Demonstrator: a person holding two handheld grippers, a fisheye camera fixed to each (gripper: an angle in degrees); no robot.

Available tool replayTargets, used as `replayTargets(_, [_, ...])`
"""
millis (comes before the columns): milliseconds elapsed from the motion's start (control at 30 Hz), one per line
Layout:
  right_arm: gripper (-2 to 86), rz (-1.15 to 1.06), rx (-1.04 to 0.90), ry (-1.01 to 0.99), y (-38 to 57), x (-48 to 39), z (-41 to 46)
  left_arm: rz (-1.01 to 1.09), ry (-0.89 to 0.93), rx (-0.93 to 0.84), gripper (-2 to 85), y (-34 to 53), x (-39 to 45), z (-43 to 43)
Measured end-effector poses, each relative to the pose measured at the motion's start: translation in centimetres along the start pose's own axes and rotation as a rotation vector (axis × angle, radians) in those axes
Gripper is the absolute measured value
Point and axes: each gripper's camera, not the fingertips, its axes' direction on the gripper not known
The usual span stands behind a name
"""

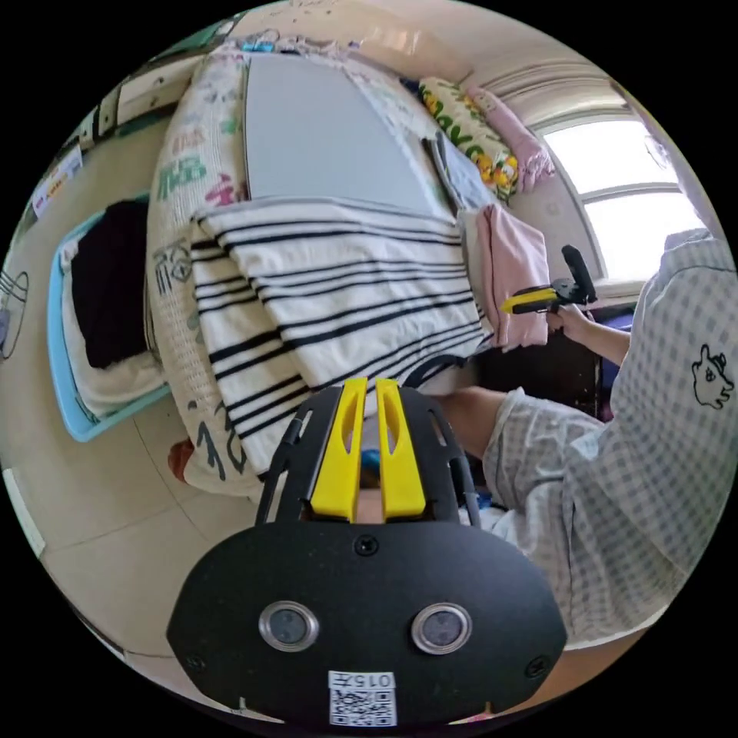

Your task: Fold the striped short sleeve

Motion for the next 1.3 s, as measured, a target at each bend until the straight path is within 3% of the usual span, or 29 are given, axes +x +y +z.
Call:
replayTargets(133, [-0.6,0.128,0.098,0.402,2.2,-4.7,-5.4,0.143,-0.077,0.110,-0.1,0.8,2.7,0.7])
replayTargets(300, [-0.8,0.251,0.200,0.541,4.7,-10.0,-9.4,0.177,0.011,0.306,-0.1,3.8,2.3,-1.3])
replayTargets(400, [-1.0,0.273,0.318,0.600,6.6,-11.4,-11.5,0.196,-0.046,0.456,0.9,6.8,2.0,-4.9])
replayTargets(500, [-1.0,0.227,0.460,0.506,8.0,-9.6,-12.7,0.200,-0.090,0.587,3.5,10.0,1.0,-6.9])
replayTargets(700, [-1.0,0.125,0.639,0.424,8.9,-0.6,-12.5,0.203,0.127,0.719,4.9,13.6,-3.3,-2.1])
replayTargets(800, [-1.0,0.116,0.778,0.394,6.9,3.9,-15.2,0.252,0.118,0.765,4.0,15.4,-3.5,-0.2])
replayTargets(1000, [-0.7,-0.073,0.897,0.053,-3.1,10.0,-24.7,0.341,0.145,0.795,-0.7,19.3,-2.5,-0.4])
replayTargets(1067, [-0.6,-0.061,0.888,0.064,-6.5,10.1,-27.4,0.355,0.128,0.825,-0.8,20.5,-2.1,-0.7])
replayTargets(1200, [-0.5,0.222,0.729,0.248,-9.4,10.3,-32.9,0.343,0.087,0.866,-0.8,23.0,-1.0,-1.9])
replayTargets(1300, [-0.5,0.125,0.844,0.205,-3.7,7.1,-38.3,0.335,0.064,0.884,-0.8,25.5,0.1,-3.1])
